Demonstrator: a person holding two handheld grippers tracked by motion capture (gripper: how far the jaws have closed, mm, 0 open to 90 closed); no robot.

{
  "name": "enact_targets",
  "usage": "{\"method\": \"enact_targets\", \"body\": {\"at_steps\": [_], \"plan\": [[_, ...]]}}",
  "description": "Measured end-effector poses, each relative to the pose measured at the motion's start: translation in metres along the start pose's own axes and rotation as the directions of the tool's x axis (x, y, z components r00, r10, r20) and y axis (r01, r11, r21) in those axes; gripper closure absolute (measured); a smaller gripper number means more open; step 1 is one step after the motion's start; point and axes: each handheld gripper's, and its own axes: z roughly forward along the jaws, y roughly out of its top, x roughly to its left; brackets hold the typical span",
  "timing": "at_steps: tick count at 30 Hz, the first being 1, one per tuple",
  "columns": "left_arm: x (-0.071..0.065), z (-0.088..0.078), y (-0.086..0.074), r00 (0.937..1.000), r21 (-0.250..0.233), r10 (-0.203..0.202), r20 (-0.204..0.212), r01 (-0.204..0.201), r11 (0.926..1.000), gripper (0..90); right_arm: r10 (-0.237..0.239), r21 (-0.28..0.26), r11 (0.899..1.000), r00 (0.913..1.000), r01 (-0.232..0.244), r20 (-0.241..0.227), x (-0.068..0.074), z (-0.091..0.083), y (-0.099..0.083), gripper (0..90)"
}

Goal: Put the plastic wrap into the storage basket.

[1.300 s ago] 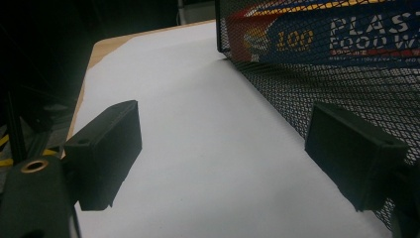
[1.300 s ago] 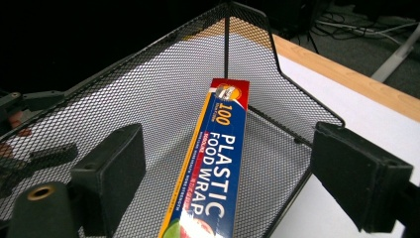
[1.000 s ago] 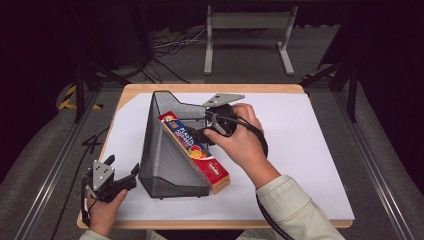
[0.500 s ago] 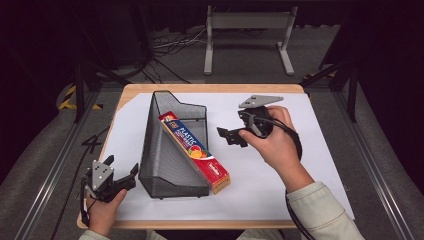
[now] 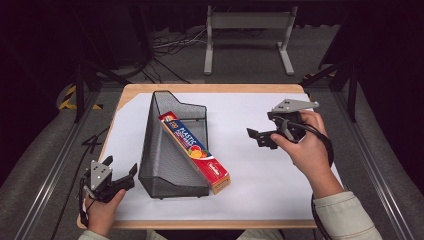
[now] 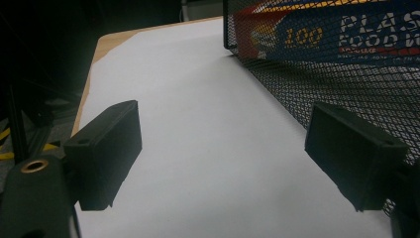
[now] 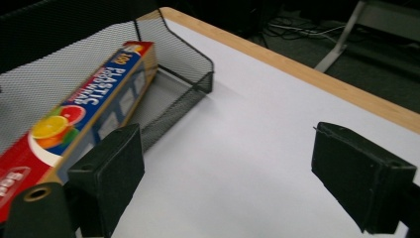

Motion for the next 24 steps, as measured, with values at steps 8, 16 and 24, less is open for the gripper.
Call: {"method": "enact_targets", "body": {"at_steps": [8,16,24], "plan": [[0.000,0.000,0.000,1.0000,0.004,-0.004,-0.005,0.004,1.0000,15.4,0.023,-0.028,0.999,0.9995,-0.022,0.022,-0.024,-0.020,-0.016,13.2],[0.000,0.002,-0.001,1.0000,0.008,-0.002,-0.008,0.002,1.0000,15.4,0.055,-0.024,0.998,0.9973,-0.054,0.048,-0.048,-0.035,-0.038,12.8],[-0.001,0.003,-0.002,1.0000,0.013,0.003,-0.003,-0.003,0.9999,15.4,0.066,-0.031,0.997,0.9963,-0.064,0.055,-0.060,-0.036,-0.059,12.4]]}}
